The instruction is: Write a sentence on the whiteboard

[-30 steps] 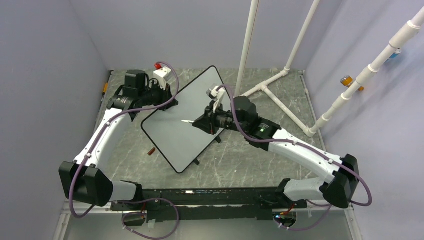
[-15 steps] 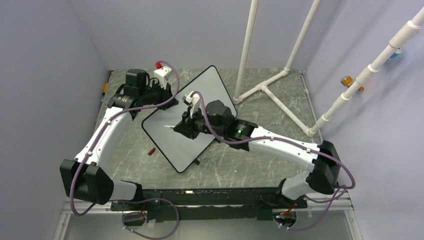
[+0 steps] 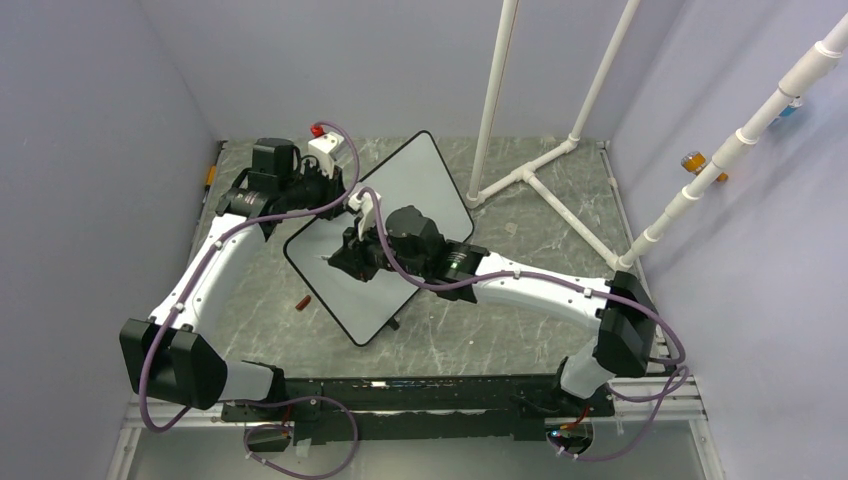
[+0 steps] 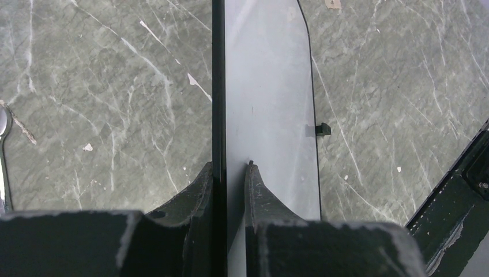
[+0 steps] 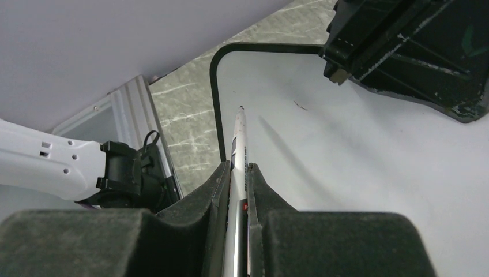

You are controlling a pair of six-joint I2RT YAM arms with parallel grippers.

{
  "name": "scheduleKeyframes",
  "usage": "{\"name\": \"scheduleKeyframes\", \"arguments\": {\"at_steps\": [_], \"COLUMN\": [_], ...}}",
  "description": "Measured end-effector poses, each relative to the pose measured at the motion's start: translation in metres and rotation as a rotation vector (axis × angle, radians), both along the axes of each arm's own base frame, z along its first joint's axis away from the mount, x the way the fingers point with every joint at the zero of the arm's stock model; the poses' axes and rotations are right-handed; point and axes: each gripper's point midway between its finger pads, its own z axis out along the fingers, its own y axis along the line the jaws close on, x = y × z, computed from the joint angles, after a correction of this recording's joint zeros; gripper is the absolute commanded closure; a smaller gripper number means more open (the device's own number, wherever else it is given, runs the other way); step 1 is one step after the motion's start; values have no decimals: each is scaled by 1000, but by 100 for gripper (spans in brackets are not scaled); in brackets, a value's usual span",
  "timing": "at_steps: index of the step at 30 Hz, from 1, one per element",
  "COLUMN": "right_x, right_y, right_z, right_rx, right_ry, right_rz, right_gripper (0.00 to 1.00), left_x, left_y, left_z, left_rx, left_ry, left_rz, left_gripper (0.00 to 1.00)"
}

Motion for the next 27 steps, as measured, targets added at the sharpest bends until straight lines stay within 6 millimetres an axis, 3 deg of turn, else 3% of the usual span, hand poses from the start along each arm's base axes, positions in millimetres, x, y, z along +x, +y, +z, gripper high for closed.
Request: {"name": "scheduleKeyframes", "arguments": {"at_steps": [9,27], "right_x": [3,13], "right_y": [12,10], "right_z": [-6,-10], "right_rx": [-9,-32], "right_ry": [3,-7], "right_rz": [-9,-75], "right_gripper": [100,100], "left_x": [0,0], "left_y": [-1,0], "left_z": [1,0], "left_rx": [3,7], "left_ry": [0,2], "left_rz": [3,15], "left_gripper": [100,100]}}
